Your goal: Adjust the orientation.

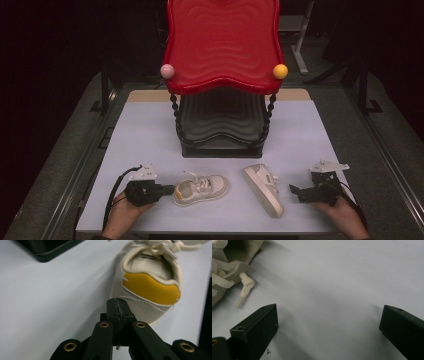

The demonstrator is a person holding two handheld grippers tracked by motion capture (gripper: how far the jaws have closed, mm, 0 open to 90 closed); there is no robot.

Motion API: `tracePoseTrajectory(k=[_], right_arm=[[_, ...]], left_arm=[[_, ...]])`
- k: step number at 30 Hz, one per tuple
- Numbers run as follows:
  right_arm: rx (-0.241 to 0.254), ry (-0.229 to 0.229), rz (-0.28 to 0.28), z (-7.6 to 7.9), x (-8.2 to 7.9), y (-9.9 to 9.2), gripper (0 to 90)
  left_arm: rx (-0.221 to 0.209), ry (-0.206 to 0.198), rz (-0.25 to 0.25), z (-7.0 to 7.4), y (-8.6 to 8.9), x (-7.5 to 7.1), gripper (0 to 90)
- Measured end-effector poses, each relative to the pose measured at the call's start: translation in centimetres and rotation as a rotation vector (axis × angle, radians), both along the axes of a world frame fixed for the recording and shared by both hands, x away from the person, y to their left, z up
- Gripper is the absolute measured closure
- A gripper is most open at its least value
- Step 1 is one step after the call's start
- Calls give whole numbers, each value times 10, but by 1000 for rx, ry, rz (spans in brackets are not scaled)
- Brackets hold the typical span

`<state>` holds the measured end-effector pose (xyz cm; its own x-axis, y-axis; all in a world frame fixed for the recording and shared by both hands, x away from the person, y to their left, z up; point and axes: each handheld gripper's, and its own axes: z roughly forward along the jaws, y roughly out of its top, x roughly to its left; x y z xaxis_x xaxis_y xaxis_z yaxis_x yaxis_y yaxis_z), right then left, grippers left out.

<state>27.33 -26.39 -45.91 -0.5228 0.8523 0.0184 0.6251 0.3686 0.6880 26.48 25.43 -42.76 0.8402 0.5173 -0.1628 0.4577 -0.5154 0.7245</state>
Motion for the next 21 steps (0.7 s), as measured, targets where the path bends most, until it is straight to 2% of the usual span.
tracePoseTrajectory(k=[4, 11, 12, 21], right_arm=[[0, 0, 0, 0, 0, 0, 12], [0, 0, 0, 0, 0, 0, 12], [-1, 0, 0, 0, 0, 0, 12], [0, 0, 0, 0, 0, 0, 12]], left_arm=[[-6, 11, -58, 0, -17, -9, 900], [-15, 26, -122, 0, -34, -21, 900], [-14, 28, -143, 0, -39, -24, 900], [-23, 36, -228, -2, -62, -33, 899]])
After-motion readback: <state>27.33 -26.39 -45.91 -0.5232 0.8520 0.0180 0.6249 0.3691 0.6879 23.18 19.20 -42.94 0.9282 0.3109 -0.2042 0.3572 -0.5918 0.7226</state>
